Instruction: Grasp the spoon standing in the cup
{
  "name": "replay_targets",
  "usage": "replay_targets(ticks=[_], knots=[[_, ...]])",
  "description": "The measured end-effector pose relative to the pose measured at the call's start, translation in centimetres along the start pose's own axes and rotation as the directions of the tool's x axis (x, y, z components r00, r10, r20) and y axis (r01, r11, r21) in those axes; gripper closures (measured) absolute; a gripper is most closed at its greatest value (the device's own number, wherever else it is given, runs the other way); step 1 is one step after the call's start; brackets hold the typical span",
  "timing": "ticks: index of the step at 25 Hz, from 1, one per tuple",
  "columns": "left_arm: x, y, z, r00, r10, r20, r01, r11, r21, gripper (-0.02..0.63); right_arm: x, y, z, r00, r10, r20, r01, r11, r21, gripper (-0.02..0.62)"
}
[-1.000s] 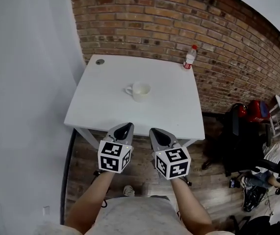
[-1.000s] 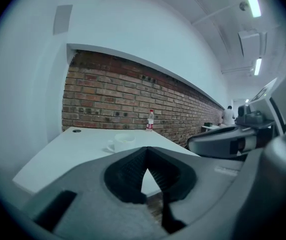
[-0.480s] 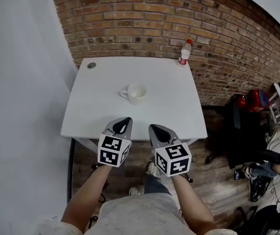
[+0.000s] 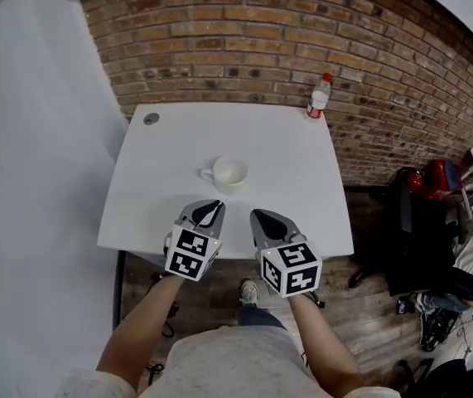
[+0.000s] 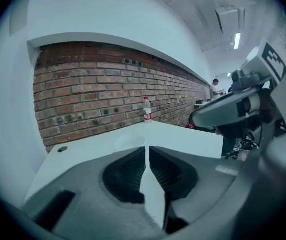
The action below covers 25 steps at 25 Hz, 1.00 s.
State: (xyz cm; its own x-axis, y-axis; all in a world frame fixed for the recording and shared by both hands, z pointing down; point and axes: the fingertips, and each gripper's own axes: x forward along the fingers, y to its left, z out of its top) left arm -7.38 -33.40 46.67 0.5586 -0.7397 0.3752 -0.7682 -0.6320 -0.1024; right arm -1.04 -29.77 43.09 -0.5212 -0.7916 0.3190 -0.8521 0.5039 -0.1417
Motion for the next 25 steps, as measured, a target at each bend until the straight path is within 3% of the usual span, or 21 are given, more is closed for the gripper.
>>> replay_targets(ticks=[16,25], knots=[[8.1,3.2,-0.5,0.995,-0.046,-0.093,0.06,0.987,0.152,0.518,7.0,-6.2,1.5,0.997,0.057,-0.056,-0.056,0.998,0.021,0.589],[9.4,4.2,-0.7,0.993,-0.043,-0.114,0.06,0.987,0.15,0.558,8.6,-7.9,2.0,0.996,0.061,-0.065,-0.059,0.998,0.029,0.589]])
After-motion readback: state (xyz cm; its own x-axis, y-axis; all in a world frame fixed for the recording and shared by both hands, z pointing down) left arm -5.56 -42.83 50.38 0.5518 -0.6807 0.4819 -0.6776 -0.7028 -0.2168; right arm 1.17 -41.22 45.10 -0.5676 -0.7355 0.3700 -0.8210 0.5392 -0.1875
